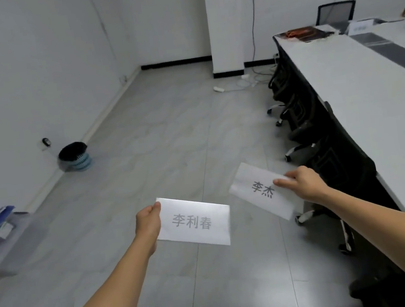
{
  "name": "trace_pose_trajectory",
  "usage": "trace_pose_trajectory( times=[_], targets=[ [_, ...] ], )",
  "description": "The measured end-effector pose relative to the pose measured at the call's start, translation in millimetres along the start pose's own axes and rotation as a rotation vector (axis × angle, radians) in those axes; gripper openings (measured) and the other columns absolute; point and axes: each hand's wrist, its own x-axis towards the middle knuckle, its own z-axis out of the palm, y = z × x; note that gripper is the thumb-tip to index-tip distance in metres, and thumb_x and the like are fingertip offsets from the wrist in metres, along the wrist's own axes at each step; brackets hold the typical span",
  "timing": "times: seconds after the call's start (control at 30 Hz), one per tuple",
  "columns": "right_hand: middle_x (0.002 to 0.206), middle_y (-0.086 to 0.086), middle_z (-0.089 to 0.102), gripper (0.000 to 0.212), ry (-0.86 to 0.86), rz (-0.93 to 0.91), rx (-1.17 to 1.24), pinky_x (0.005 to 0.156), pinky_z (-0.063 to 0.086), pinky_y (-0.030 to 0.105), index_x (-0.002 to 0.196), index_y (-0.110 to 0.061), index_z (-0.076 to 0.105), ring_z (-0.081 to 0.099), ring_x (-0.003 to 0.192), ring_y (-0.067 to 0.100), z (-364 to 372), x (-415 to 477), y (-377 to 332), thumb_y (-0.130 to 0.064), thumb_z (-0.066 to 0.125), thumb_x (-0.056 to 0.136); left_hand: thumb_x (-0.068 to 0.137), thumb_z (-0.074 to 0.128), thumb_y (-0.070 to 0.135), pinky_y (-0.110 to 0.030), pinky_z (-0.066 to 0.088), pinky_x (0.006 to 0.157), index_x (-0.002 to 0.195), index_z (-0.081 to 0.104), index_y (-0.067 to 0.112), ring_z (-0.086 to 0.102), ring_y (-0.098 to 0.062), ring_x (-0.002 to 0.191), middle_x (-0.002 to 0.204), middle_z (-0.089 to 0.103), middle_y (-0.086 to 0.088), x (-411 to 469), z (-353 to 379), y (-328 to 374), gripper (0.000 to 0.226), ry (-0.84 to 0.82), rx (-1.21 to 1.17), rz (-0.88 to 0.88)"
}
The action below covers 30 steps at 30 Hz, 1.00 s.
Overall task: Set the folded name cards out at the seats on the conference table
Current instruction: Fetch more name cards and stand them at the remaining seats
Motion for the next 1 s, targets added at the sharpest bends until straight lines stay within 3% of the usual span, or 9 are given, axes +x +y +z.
trace_pose_trajectory(
  times=[0.23, 0.37, 0.5, 0.7, 1.0],
  targets=[
    [0.060, -0.003, 0.062, 0.033, 0.044, 0.087, 0.013, 0.051, 0.036, 0.031, 0.061, -0.029, 0.063, 0.058, 0.057, 0.018, -21, 152, -2, -0.052, 0.067, 0.084, 0.098, 0.050, 0.024, -0.032, 0.045, 0.070, 0.075, 0.060, 0.012, 0.058, -0.024, 0.074, 0.079, 0.061, -0.007, 156, 92, 72, 0.028, -0.074, 0.020, 0.010],
    [0.067, 0.001, 0.067, 0.035, 0.108, 0.158, 0.008, 0.056, 0.043, 0.035, 0.069, -0.024, 0.070, 0.063, 0.064, 0.020, -35, 255, 4, -0.056, 0.066, 0.082, 0.099, 0.049, 0.023, -0.030, 0.043, 0.068, 0.075, 0.060, 0.012, 0.057, -0.024, 0.074, 0.079, 0.062, -0.008, 266, 153, 126, 0.029, -0.164, 0.050, 0.046],
    [0.063, 0.001, 0.065, 0.037, 0.194, 0.225, 0.031, 0.054, 0.038, 0.032, 0.068, -0.020, 0.070, 0.062, 0.064, 0.021, -74, 341, -10, -0.054, 0.067, 0.082, 0.098, 0.049, 0.022, -0.030, 0.043, 0.070, 0.075, 0.061, 0.012, 0.057, -0.023, 0.076, 0.082, 0.062, -0.010, 365, 212, 209, 0.028, -0.234, 0.070, 0.103],
    [0.063, 0.001, 0.065, 0.037, 0.269, 0.315, 0.068, 0.055, 0.038, 0.031, 0.066, -0.021, 0.069, 0.061, 0.062, 0.020, -118, 441, 2, -0.054, 0.066, 0.083, 0.099, 0.049, 0.024, -0.026, 0.042, 0.060, 0.081, 0.061, 0.008, 0.055, -0.022, 0.067, 0.078, 0.061, -0.008, 456, 316, 285, 0.026, -0.350, 0.123, 0.110],
    [0.071, -0.004, 0.068, 0.032, 0.219, 0.349, 0.106, 0.057, 0.043, 0.030, 0.077, -0.022, 0.071, 0.064, 0.068, 0.015, -165, 663, 61, -0.052, 0.065, 0.085, 0.100, 0.047, 0.025, -0.026, 0.045, 0.061, 0.089, 0.062, 0.006, 0.060, -0.025, 0.070, 0.083, 0.065, -0.008, 599, 499, 367, 0.026, -0.423, 0.191, 0.091]
  ],
)
